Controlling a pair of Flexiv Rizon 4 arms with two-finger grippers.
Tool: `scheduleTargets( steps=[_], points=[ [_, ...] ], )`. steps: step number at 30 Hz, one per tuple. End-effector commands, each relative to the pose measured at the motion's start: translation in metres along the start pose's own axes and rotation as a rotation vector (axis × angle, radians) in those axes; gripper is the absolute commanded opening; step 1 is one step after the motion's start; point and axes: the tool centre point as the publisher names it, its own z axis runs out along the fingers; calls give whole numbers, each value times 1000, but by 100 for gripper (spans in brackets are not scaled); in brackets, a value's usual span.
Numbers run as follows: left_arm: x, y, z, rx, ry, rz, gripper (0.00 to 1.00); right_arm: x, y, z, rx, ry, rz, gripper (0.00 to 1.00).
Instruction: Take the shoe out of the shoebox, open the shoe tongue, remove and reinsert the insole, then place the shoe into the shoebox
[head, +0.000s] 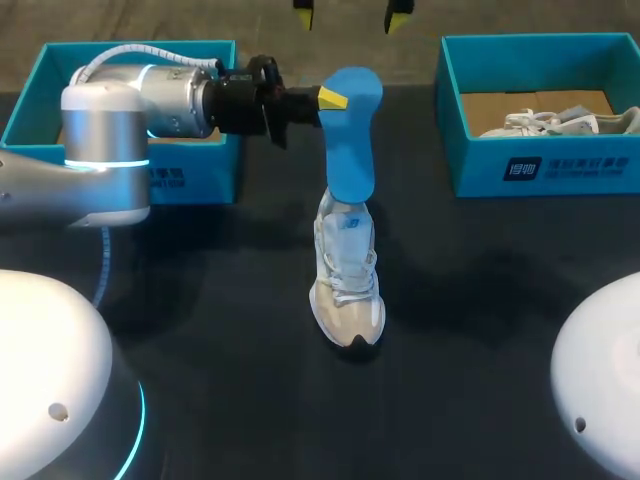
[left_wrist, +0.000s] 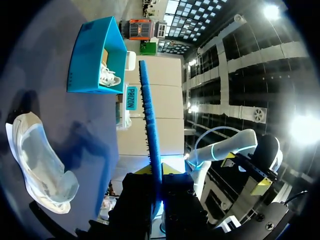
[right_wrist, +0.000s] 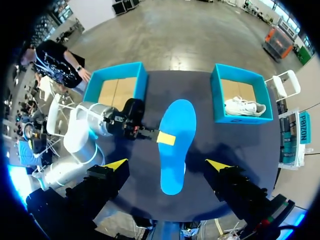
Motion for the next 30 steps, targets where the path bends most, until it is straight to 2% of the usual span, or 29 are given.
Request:
scheduleTargets(
  steps=[1,13,30],
  points=[
    [1,4,-1,2,-4,0,0,8,4,6,13,-57,-4,100],
    [7,9,-5,14,-1,24,0,9,3,13,30,-23,-9,100],
    [8,11,-17,39,-10,36,0,-32,3,9,13,127,26,100]
  ],
)
